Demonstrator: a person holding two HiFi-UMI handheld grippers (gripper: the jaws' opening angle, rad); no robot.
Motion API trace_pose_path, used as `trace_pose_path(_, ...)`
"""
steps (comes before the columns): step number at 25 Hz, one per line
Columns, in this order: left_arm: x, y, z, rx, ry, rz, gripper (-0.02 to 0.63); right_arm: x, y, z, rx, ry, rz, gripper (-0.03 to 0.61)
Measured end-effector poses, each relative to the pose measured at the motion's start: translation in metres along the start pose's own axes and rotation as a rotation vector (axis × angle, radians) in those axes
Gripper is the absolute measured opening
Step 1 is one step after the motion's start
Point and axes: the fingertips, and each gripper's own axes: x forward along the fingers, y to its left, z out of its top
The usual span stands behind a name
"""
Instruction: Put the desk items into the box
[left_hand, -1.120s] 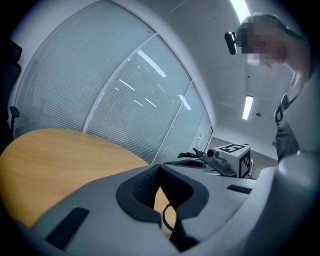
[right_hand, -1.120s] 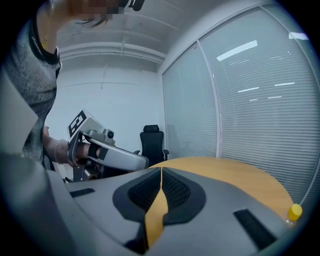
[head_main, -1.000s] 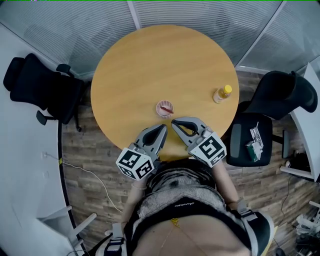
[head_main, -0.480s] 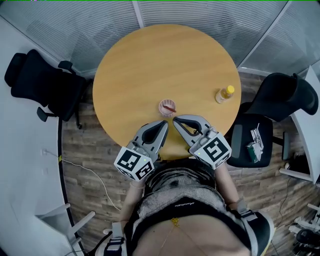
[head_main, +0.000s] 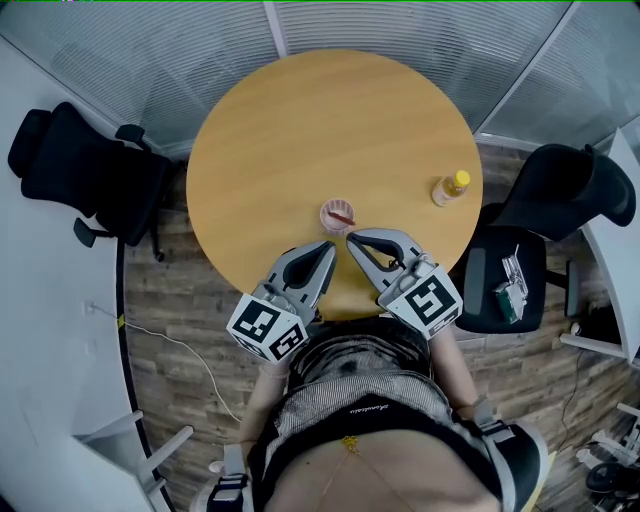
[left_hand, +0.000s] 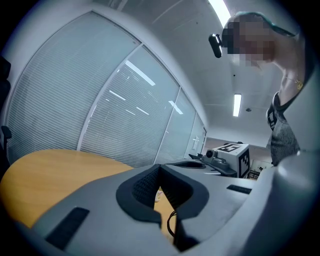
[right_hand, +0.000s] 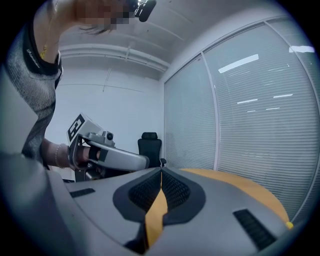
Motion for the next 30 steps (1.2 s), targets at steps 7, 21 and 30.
trace_pose_path(7, -0.001, 0.002, 0.0, -0.003, 0.003, -0.016, 0.018, 0.004, 0.001, -0.002, 0.015, 0.015, -0.015, 0.021)
trace_pose_path(21, 0.001, 0.013, -0.008, 0.002, 0.04, -0.035, 0.018, 0.012, -0.003, -0.011, 0.042, 0.051, -0.041, 0.021)
trace_pose_path(30, 0.0, 0.023, -0.009, 0.003, 0.054, -0.016, 0.018, 0.022, -0.007, -0.01, 0.033, 0.064, -0.04, 0.021)
